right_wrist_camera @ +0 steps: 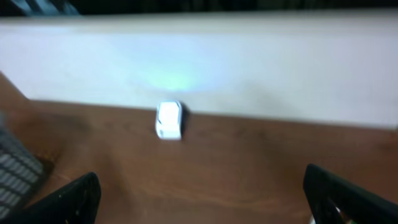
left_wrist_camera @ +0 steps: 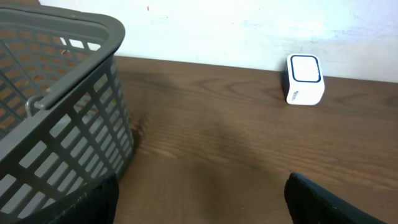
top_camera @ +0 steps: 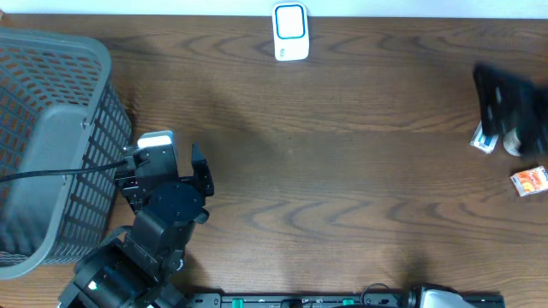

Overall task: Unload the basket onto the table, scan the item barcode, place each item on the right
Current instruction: 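Carry the Panadol box right and release it at the right edge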

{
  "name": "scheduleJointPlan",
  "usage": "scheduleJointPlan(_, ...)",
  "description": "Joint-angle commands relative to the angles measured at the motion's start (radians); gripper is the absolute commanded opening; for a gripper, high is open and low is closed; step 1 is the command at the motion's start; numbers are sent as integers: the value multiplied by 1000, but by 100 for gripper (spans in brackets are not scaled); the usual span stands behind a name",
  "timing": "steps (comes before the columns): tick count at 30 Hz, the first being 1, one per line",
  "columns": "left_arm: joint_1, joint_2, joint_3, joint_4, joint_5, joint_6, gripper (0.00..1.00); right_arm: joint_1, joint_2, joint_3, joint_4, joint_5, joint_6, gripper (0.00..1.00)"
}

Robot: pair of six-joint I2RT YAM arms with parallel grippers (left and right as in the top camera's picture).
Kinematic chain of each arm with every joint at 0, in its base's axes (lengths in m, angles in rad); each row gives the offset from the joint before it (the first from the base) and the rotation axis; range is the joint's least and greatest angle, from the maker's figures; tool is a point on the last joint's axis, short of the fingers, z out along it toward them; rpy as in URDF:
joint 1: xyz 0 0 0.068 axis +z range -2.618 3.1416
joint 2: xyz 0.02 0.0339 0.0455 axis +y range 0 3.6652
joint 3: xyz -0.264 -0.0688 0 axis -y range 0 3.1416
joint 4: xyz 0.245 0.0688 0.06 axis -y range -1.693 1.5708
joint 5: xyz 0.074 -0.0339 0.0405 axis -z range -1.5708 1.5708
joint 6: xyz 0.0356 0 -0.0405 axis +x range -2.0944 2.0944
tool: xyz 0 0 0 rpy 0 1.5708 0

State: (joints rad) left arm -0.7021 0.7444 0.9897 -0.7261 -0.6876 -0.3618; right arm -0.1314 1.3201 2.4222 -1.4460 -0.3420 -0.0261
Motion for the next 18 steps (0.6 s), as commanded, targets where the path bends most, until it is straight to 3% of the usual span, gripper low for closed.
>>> scheduleJointPlan(1, 1, -1, 5, 1, -20, 10, 86, 8, -124, -11, 5, 69, 10, 99)
scheduleJointPlan(4, 1, -1, 5, 1, -19, 10, 86, 8, -257, -11, -16, 197, -1, 99)
scheduleJointPlan(10, 1, -1, 5, 1, -19, 10, 86, -7, -433, -109, 34, 229, -122, 99)
scheduleJointPlan(15, 1, -1, 5, 1, -19, 10, 86, -5, -637, -454, 312, 183, -121, 99)
scheduleJointPlan(18, 1, -1, 5, 1, -20, 10, 86, 14, -800, -792, 558, 129, -121, 99)
